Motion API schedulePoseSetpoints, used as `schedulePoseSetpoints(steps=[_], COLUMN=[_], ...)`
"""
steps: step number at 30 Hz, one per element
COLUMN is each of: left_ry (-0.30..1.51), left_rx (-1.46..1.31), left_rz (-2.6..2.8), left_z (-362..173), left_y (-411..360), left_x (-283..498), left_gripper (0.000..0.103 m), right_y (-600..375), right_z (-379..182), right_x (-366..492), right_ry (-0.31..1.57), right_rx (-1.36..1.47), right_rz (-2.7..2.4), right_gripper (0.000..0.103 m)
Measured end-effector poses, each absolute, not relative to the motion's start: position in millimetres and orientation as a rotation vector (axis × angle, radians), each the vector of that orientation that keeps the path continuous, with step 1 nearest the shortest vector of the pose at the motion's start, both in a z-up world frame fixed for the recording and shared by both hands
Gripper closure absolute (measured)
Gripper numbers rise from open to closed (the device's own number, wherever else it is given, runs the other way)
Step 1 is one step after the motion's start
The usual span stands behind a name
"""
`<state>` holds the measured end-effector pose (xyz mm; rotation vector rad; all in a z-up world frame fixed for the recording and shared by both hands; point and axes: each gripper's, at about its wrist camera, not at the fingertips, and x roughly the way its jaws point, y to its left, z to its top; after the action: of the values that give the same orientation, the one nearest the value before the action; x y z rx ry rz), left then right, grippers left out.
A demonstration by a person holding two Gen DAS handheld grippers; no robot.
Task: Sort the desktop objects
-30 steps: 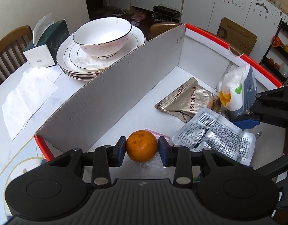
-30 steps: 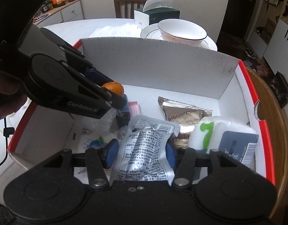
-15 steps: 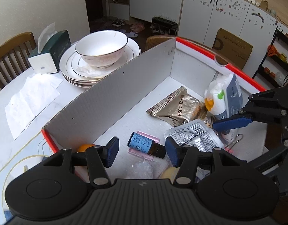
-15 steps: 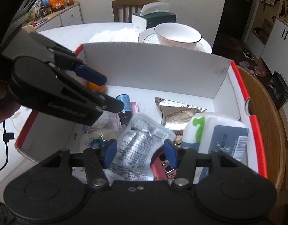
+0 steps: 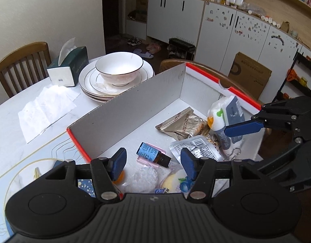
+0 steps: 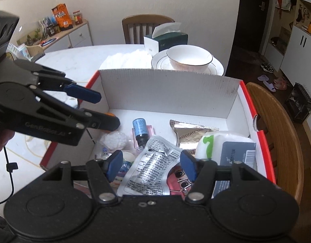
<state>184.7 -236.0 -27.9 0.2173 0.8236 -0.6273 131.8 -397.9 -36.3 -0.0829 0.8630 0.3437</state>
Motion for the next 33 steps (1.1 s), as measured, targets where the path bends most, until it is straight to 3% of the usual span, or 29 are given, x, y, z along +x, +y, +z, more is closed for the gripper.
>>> schedulePoseSetpoints(steps=[24, 33], left_ry=[0.717, 0.703], left_rx=[0.154, 0.144], left_rz=[-0.629, -0.643], left_z=[1.4, 2.7], left_y=[-185.8, -177.5], left_x=[129.5, 112.2], left_gripper=[0.045, 0.026], right_y=[-397.0, -396.2], right_z=[-2.3, 3.0], right_x=[80.6, 58.5], right_ry=[0.677, 0.631], right_rx=[0.054, 0.065], right_rz=[0.245, 0.187], right_gripper=[0.031, 0.026])
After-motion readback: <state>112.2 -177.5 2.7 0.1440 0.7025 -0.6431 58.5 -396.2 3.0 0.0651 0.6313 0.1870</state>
